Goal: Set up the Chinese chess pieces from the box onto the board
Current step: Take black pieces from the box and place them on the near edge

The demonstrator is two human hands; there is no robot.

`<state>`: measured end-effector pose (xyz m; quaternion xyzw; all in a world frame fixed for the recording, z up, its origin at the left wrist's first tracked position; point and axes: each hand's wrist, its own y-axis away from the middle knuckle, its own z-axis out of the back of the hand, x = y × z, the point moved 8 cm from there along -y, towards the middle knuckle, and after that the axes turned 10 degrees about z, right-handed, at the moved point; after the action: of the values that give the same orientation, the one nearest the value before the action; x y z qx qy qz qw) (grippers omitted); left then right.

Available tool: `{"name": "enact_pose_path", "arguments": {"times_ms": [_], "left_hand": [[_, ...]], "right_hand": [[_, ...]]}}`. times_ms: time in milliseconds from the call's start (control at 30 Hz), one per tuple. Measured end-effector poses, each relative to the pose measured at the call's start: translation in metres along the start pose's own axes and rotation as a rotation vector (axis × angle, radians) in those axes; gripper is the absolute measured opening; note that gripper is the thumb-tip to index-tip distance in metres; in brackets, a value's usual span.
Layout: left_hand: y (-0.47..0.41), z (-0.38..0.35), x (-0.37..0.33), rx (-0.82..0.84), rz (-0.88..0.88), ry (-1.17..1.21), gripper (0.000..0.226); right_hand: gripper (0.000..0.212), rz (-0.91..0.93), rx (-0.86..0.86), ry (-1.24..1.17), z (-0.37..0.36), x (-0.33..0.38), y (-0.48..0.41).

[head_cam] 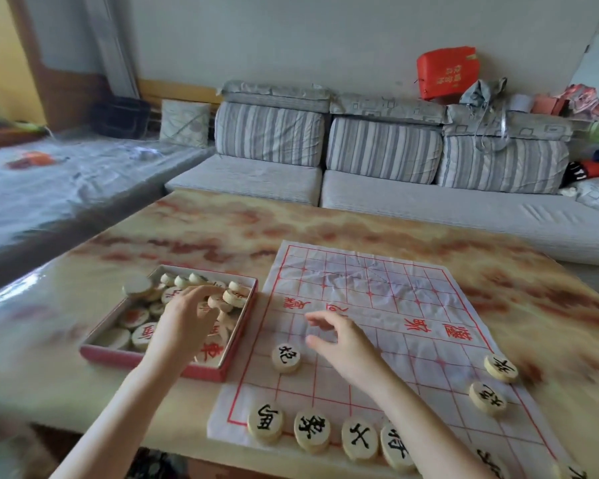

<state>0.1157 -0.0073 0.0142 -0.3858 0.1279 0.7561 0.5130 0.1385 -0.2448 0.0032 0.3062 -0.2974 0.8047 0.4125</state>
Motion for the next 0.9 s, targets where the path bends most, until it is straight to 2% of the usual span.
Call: {"name": "enact_pose_path", "arguments": {"times_ms": [300, 567, 667, 767, 900], "left_hand": [[-0.04, 0.023, 0.041, -0.105, 0.02, -0.128, 0.045], [-0.075, 0.015, 0.054, -0.087, -0.034, -0.193, 0.043], [-0.086, 0.008, 0.06, -0.016, -0.029, -0.24, 0.035], [-0.088, 0.008, 0.064, -0.029, -0.052, -0.239, 0.031], [-0.083, 0.015, 0.069, -0.095, -0.027, -0.115, 0.031]], "right_hand": [[0.04, 0.088, 0.072, 0.043, -0.071, 0.045, -0.078], [0.051, 0.055, 0.12, 0.034, -0.125, 0.056, -0.151], [0.049, 0.05, 0.188, 0.091, -0.148, 0.057, -0.171], [0.044, 0.077, 0.231, 0.173, -0.162, 0.055, -0.178], [0.036, 0.06, 0.154, 0.125, -0.158, 0.047, -0.178]]}}
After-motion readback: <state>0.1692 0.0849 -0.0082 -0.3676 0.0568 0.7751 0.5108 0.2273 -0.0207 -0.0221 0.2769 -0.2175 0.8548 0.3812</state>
